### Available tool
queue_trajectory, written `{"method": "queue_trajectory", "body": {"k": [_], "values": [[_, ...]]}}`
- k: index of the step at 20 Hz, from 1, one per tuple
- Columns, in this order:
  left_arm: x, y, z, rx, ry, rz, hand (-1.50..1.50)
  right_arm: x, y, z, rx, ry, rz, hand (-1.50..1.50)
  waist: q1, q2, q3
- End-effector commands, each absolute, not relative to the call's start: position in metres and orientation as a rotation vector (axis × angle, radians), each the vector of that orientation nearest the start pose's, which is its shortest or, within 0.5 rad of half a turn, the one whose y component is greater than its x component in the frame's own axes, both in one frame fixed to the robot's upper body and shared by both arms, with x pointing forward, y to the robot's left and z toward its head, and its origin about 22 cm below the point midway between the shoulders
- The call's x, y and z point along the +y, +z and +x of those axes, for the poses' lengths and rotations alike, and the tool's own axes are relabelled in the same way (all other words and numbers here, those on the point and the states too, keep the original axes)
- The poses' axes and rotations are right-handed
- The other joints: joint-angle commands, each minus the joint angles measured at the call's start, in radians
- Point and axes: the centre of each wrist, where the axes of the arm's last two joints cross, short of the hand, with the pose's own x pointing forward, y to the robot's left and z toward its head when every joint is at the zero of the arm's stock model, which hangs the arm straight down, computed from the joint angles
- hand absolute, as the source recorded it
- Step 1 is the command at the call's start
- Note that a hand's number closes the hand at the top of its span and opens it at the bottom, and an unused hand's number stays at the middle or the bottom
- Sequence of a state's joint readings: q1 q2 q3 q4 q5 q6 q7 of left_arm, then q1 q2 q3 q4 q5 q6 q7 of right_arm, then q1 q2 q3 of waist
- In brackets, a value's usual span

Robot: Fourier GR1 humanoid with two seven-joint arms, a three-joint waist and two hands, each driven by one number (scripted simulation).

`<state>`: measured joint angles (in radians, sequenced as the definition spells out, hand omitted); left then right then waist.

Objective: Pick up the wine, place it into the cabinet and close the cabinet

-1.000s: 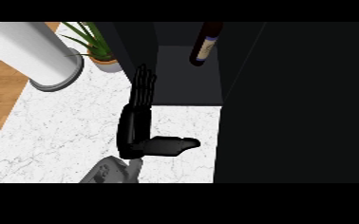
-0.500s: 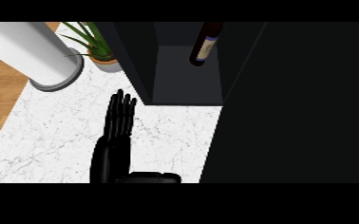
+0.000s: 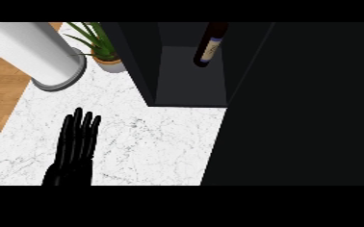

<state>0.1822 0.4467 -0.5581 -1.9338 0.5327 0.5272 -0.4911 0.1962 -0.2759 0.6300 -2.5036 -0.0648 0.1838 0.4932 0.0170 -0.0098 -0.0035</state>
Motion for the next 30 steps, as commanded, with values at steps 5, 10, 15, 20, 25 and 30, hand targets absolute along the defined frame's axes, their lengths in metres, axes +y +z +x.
{"method": "queue_trajectory", "body": {"k": [5,10,15,20,25,30], "values": [[0.24,0.045,0.151,-1.923,0.222,-0.105,-1.5,-0.122,0.188,0.087,-1.648,0.776,0.745,1.5,0.001,0.002,-0.002],[0.267,0.049,0.143,-1.924,0.215,-0.142,-1.5,-0.096,0.188,0.103,-1.662,0.759,0.761,1.5,0.022,0.004,-0.003],[0.287,0.064,0.131,-1.917,0.185,-0.163,-1.5,-0.074,0.192,0.103,-1.64,0.711,0.757,1.5,0.031,-0.001,-0.003],[0.309,0.064,0.133,-1.925,0.176,-0.17,-1.5,-0.05,0.201,0.132,-1.699,0.722,0.71,1.5,0.046,0.008,-0.003],[0.333,0.08,0.14,-1.964,0.174,-0.192,-1.5,-0.025,0.21,0.16,-1.678,0.713,0.663,1.5,0.051,0.011,-0.003],[0.343,0.085,0.135,-1.962,0.155,-0.22,-1.5,0.005,0.238,0.209,-1.657,0.689,0.624,1.5,0.07,0.015,-0.001]]}}
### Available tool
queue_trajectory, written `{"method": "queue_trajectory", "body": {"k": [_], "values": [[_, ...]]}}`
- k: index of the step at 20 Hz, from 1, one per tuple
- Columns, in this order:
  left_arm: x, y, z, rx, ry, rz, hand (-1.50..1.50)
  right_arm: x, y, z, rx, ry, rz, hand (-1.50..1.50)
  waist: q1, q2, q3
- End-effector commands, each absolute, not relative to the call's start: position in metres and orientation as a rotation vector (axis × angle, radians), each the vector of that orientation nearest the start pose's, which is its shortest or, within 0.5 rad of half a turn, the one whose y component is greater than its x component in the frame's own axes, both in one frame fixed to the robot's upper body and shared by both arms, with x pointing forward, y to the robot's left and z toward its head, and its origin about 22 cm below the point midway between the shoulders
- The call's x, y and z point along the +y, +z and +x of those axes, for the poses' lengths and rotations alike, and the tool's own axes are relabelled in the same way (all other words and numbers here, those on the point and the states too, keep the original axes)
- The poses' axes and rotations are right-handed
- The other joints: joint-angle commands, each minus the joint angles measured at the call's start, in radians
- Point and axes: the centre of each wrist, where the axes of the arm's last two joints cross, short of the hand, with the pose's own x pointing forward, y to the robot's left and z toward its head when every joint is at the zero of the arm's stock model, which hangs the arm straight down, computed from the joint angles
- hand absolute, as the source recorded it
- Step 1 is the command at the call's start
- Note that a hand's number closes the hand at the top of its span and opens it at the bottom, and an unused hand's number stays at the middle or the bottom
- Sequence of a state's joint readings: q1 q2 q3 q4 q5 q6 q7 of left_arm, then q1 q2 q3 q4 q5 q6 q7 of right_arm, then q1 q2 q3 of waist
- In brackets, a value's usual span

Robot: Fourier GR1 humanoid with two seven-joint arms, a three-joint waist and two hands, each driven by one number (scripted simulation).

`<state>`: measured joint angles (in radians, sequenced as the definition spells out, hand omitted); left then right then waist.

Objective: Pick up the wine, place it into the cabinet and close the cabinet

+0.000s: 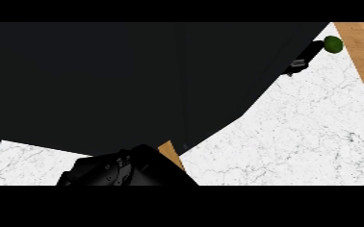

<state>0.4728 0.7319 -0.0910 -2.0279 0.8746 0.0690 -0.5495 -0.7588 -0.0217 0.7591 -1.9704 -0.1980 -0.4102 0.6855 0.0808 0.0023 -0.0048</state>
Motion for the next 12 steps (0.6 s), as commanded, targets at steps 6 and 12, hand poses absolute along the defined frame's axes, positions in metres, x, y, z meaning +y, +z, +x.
{"method": "queue_trajectory", "body": {"k": [6,12], "values": [[0.357,0.099,0.14,-1.978,0.151,-0.193,-1.5,0.042,0.264,0.256,-1.677,0.704,0.569,1.5,0.005,0.007,0.002],[0.363,0.099,0.143,-1.974,0.145,-0.23,-1.5,0.046,0.266,0.289,-1.394,0.829,0.768,1.5,0.022,0.019,0.002]]}}
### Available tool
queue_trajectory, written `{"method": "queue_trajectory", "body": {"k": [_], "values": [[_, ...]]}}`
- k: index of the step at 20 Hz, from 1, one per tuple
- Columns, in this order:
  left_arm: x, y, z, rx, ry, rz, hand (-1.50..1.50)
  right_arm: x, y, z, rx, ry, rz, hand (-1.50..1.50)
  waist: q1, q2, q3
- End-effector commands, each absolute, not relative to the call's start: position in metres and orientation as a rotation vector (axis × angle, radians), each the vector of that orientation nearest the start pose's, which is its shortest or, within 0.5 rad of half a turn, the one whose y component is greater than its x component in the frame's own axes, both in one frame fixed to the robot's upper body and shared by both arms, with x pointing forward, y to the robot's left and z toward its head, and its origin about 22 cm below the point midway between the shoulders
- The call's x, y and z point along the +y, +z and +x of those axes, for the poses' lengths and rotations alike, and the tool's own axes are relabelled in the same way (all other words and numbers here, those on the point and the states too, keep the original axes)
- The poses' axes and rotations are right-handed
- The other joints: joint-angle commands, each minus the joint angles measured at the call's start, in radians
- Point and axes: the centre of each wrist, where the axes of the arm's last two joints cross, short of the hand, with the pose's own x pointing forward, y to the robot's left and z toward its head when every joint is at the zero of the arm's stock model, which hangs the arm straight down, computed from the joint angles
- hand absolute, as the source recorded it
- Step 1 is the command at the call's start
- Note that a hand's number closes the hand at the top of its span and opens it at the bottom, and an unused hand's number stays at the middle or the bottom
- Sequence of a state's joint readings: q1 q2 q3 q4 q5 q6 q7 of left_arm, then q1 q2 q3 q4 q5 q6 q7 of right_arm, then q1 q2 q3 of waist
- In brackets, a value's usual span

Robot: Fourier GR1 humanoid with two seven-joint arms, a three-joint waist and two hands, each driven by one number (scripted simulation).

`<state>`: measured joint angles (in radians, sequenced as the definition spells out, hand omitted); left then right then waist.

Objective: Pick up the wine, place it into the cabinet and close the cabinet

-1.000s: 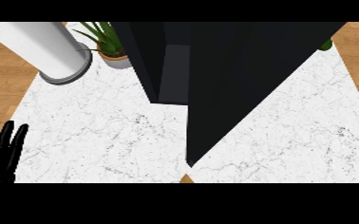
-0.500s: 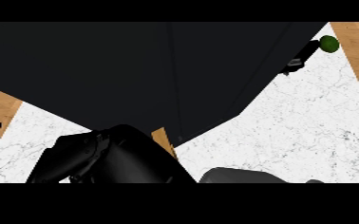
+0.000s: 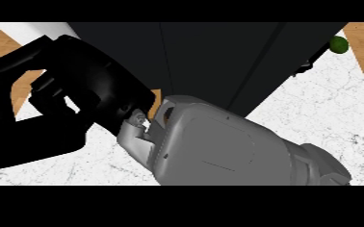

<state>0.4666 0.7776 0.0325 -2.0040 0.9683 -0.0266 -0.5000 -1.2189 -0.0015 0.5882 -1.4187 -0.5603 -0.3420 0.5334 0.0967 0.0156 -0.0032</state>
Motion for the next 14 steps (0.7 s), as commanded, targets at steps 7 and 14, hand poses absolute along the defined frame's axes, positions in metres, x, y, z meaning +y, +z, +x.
{"method": "queue_trajectory", "body": {"k": [7,14], "values": [[0.38,0.108,0.143,-1.982,0.183,-0.18,-1.5,0.039,0.234,0.345,-1.222,0.818,0.868,1.5,-0.031,-0.004,0.002],[0.396,0.114,0.139,-1.984,0.179,-0.163,-1.5,-0.003,0.245,0.404,-1.478,0.639,0.65,1.5,-0.04,-0.003,0.002]]}}
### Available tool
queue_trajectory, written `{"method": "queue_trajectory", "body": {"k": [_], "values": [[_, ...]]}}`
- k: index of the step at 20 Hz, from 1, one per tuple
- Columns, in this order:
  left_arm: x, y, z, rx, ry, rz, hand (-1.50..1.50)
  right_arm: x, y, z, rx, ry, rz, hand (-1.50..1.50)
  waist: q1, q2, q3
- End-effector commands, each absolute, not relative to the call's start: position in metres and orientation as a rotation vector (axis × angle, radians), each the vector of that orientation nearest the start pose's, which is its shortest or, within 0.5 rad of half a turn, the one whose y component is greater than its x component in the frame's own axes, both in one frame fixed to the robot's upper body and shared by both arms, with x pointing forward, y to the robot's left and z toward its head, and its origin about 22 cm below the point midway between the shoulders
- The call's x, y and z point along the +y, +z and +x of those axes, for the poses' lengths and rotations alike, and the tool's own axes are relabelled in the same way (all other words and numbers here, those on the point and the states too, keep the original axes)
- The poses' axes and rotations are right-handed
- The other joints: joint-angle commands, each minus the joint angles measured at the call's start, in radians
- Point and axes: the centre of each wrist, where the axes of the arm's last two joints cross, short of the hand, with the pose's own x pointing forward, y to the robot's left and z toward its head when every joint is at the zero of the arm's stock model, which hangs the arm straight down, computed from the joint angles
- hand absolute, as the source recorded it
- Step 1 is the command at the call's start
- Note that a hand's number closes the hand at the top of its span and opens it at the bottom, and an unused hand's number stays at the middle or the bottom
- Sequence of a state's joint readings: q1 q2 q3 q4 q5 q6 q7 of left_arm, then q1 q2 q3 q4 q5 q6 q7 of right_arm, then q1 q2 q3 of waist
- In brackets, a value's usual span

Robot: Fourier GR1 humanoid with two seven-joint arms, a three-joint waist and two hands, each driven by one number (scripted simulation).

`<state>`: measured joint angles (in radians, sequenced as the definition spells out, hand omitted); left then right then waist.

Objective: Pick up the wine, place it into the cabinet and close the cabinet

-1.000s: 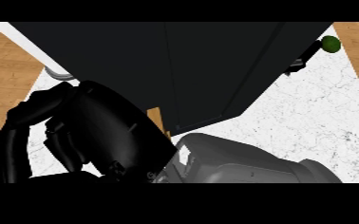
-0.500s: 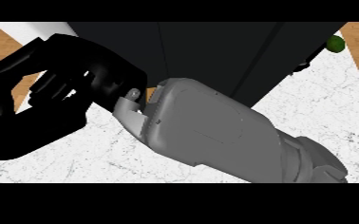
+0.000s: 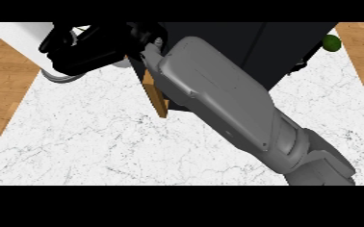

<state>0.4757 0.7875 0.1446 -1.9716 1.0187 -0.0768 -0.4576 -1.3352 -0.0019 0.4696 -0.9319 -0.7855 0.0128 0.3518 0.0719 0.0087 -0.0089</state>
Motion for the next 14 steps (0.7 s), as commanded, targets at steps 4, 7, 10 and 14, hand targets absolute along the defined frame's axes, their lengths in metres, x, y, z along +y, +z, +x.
{"method": "queue_trajectory", "body": {"k": [4,7,10,14], "values": [[0.388,0.114,0.141,-1.981,0.166,-0.163,-1.5,-0.013,0.222,0.415,-1.505,0.573,0.595,1.5,-0.022,0.01,0.008],[0.383,0.12,0.144,-1.968,0.131,-0.221,-1.5,-0.03,0.219,0.423,-1.518,0.545,0.568,1.5,-0.025,0.013,0.008],[0.372,0.121,0.149,-1.975,0.167,-0.286,-1.5,-0.044,0.196,0.427,-1.505,0.562,0.572,1.5,-0.048,0.024,0.008],[0.37,0.118,0.147,-1.962,0.165,-0.293,-1.5,-0.055,0.206,0.433,-1.538,0.491,0.551,1.5,-0.057,0.021,0.007]]}}
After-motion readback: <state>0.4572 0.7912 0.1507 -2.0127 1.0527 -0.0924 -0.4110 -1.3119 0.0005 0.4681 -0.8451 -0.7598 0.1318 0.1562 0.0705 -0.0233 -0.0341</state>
